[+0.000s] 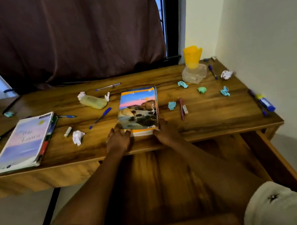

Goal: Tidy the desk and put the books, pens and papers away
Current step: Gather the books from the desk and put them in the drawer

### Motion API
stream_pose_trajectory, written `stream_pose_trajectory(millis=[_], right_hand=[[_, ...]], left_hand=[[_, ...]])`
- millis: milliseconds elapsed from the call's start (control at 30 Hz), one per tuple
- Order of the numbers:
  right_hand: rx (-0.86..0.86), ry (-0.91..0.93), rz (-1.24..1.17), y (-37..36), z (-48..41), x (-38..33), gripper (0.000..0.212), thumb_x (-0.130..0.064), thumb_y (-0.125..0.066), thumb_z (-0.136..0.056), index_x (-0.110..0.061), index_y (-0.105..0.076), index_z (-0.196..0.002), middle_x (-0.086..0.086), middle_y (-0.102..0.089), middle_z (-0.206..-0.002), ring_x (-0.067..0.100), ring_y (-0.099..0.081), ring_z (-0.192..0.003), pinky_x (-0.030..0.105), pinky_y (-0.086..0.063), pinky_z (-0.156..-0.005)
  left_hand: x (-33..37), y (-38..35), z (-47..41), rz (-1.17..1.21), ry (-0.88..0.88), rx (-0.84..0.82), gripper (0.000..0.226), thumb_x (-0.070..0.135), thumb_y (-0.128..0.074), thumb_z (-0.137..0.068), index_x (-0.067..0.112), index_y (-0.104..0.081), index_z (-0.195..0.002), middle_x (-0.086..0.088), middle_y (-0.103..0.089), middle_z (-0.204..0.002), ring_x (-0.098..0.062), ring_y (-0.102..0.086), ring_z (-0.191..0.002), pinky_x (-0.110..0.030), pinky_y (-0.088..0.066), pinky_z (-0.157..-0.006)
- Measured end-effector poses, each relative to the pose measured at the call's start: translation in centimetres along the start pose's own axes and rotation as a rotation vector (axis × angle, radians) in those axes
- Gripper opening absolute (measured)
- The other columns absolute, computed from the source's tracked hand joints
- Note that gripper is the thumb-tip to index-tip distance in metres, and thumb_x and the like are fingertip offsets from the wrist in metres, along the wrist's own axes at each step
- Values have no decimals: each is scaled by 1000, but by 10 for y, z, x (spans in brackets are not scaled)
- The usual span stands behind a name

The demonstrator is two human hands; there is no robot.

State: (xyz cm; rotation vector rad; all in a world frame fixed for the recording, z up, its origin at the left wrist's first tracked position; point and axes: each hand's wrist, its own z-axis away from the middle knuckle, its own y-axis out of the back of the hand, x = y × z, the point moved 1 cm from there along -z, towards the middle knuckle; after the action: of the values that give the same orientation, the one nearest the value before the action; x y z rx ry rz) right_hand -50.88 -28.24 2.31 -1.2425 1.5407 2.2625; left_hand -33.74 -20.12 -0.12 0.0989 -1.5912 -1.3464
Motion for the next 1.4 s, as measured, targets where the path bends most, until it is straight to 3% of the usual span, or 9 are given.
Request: stream_pose_trajectory(millis=[133, 433, 567, 667, 767, 867, 967, 1267, 1400], right_hand=[[48, -20, 81, -9, -27, 0, 42, -27, -46, -97, -9, -44, -134, 11, -46, -140, 30, -41, -129, 37, -28, -109], [73, -25, -72, -23, -9, 10, 34, -22, -50, -93, -11, -54, -125, 9, -59, -126, 28, -54, -117, 46, -41, -102], [108, -20, -73, -32, 34, 26, 44, -22, -55, -92, -16, -47, -134, 5, -50, -133, 24, -46, -124, 34, -44, -101], [149, -108, -199, -34, 66, 33, 41, -23, -57, -92, -20, -50, -132, 2, -51, -131, 21, -54, -115, 30, -49, -90], [183, -300, -487, -34, 84, 35, 41, -24, -63, -89, -13, -52, -126, 7, -58, -126, 25, -57, -110, 31, -48, -82], [92, -483, -727, -37, 95, 26, 47, -23, -62, -90, -7, -46, -130, 14, -53, -128, 29, -58, -100, 37, -56, -69], [78, -424, -768, -32, 112, 18, 39, -18, -59, -92, -1, -49, -125, 15, -55, -118, 19, -58, -77, 25, -52, -47], [10, -537, -827, -9, 256, 30, 38, -18, -63, -88, -10, -49, -123, 10, -57, -110, 23, -62, -84, 28, -55, -54], [37, -531, -941, 6, 300, 38, 33, -15, -63, -87, -5, -52, -117, 11, -60, -98, 21, -64, -74, 25, -51, -46]], left_hand=[[-11, -18, -31, 25, 25, 47, 60, 47, -44, -93, 17, -33, -145, -15, -45, -142, -36, -38, -131, -43, -32, -109], [-31, -30, 2, -53, -25, 140, 56, 31, -46, -93, 14, -34, -145, -10, -41, -146, -30, -36, -131, -40, -28, -106], [-36, -23, 58, 3, -76, 186, 55, 27, -51, -95, 11, -35, -145, -13, -40, -146, -32, -35, -132, -39, -28, -107], [-52, -17, 92, 271, -69, 183, 47, 20, -57, -92, 13, -47, -137, -11, -47, -138, -31, -45, -125, -41, -39, -104], [-61, -8, 105, 666, 152, 155, 27, 16, -59, -90, 10, -60, -117, -13, -63, -117, -31, -58, -110, -44, -47, -96], [-60, 2, 110, 741, 326, 59, 10, 15, -62, -89, 11, -67, -97, -16, -66, -109, -30, -61, -97, -41, -51, -86], [-57, 20, 124, 785, 303, -58, 6, 10, -62, -89, 12, -68, -89, -13, -66, -105, -25, -61, -91, -32, -53, -67], [-69, 54, 253, 890, 310, -354, 13, 3, -62, -86, 5, -67, -98, -2, -70, -63, -9, -65, -49, -19, -50, -41], [-62, 59, 286, 923, 288, -490, 13, 4, -62, -84, 4, -68, -96, -8, -72, -68, -13, -69, -56, -21, -54, -46]])
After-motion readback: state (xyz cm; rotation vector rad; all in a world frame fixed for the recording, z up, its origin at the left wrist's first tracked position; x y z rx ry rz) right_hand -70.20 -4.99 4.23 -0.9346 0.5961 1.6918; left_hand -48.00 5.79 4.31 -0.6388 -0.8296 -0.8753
